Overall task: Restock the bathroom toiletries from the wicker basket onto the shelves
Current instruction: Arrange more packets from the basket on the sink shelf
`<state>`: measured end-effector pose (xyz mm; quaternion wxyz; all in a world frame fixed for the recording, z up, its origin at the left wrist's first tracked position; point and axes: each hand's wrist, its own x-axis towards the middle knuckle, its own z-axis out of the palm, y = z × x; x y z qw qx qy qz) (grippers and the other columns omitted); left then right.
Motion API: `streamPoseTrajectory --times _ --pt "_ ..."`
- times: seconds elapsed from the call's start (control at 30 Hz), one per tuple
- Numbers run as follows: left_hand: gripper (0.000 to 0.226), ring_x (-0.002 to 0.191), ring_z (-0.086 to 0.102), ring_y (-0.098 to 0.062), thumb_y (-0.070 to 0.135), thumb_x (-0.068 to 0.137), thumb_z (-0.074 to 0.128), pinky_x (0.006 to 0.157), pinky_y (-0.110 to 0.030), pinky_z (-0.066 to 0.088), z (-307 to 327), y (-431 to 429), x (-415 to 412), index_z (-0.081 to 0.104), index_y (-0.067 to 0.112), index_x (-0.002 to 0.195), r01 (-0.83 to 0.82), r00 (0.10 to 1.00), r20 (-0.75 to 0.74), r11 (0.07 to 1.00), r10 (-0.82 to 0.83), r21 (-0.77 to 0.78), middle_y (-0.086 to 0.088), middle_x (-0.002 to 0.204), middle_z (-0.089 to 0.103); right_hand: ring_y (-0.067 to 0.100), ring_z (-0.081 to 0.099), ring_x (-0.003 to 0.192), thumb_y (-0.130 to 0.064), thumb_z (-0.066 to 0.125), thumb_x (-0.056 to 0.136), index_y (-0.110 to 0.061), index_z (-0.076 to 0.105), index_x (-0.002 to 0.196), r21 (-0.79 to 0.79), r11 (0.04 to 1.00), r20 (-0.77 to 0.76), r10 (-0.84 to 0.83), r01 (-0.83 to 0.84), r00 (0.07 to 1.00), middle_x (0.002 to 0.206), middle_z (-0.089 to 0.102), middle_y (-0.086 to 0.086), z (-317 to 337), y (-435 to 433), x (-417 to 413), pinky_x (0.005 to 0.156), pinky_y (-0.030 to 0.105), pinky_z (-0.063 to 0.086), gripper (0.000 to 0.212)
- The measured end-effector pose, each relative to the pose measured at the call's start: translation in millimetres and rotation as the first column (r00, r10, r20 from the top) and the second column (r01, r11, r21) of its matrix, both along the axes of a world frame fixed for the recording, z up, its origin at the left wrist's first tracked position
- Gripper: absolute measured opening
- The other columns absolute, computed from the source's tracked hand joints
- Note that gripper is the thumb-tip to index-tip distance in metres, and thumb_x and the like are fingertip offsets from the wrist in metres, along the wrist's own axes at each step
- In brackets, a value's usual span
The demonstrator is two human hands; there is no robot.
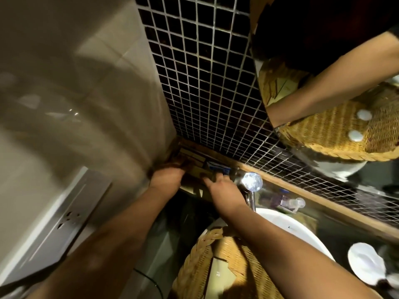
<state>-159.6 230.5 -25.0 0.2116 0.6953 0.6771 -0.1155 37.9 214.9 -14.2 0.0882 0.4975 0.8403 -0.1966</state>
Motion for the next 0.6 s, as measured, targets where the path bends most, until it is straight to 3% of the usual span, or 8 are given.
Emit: streamPoseTrajectory --times 0.23,0.3,0.37,0.47,0.5,0.6 --pt "0.056 0.138 0.037 -0.035 0.023 0.097 0.045 0.106 -0.040 0.038 -11 -6 7 0.034 0.032 0.151 0.136 0.987 -0.107 0.978 -0.119 0.161 -0.006 0.159 0.030 0.036 0.039 0.126 -0.013 0.045 0.097 -0.015 0.041 0.145 0.057 0.997 0.097 0.043 -0.049 0.994 0.133 0.049 0.017 -7 -1 -5 0.104 0.045 0.032 0.048" --pt "0.064 0.136 0.039 -0.037 0.024 0.091 0.049 0.104 -0.041 0.040 -12 -12 10 0.033 0.030 0.152 0.169 0.971 -0.194 0.975 -0.140 0.146 -0.008 0.156 0.034 0.035 0.036 0.132 -0.017 0.043 0.097 -0.014 0.034 0.149 0.041 0.997 0.113 0.056 -0.061 0.992 0.142 0.044 0.016 -10 -5 -8 0.111 0.045 0.026 0.053" --pt "0.072 0.130 0.046 -0.037 0.024 0.080 0.061 0.103 -0.044 0.041 -12 -22 12 0.041 0.028 0.148 0.162 0.965 -0.224 0.980 -0.133 0.117 -0.010 0.148 0.045 0.033 0.024 0.143 -0.020 0.041 0.097 -0.011 0.023 0.154 -0.019 0.999 0.108 0.043 -0.041 0.993 0.157 0.028 0.016 -12 -7 -8 0.119 0.044 0.012 0.061" --pt "0.065 0.102 0.064 -0.032 0.024 0.066 0.074 0.096 -0.043 0.047 -15 -41 11 0.062 0.028 0.130 0.155 0.958 -0.260 0.982 -0.122 0.111 -0.008 0.121 0.064 0.031 0.015 0.148 -0.021 0.035 0.097 -0.008 0.011 0.156 -0.085 0.995 0.151 0.059 -0.047 0.987 0.161 0.017 0.016 -14 -8 -5 0.120 0.043 0.004 0.064" --pt "0.065 0.100 0.065 -0.033 0.023 0.063 0.077 0.098 -0.045 0.046 -17 -45 10 0.064 0.027 0.127 0.163 0.961 -0.247 0.976 -0.124 0.143 -0.010 0.123 0.065 0.031 0.014 0.148 -0.022 0.034 0.097 -0.008 0.009 0.156 -0.097 0.994 0.171 0.075 -0.059 0.982 0.162 0.015 0.015 -14 -8 -4 0.121 0.044 0.004 0.065" --pt "0.060 0.120 0.056 -0.032 0.026 0.077 0.066 0.115 -0.049 0.027 -22 -50 6 0.056 0.028 0.136 0.197 0.965 -0.207 0.964 -0.159 0.177 -0.008 0.142 0.053 0.028 0.009 0.150 -0.026 0.037 0.097 -0.011 0.004 0.157 -0.110 0.988 0.184 0.124 -0.105 0.975 0.164 0.010 0.012 -14 -8 -6 0.120 0.043 0.002 0.070"
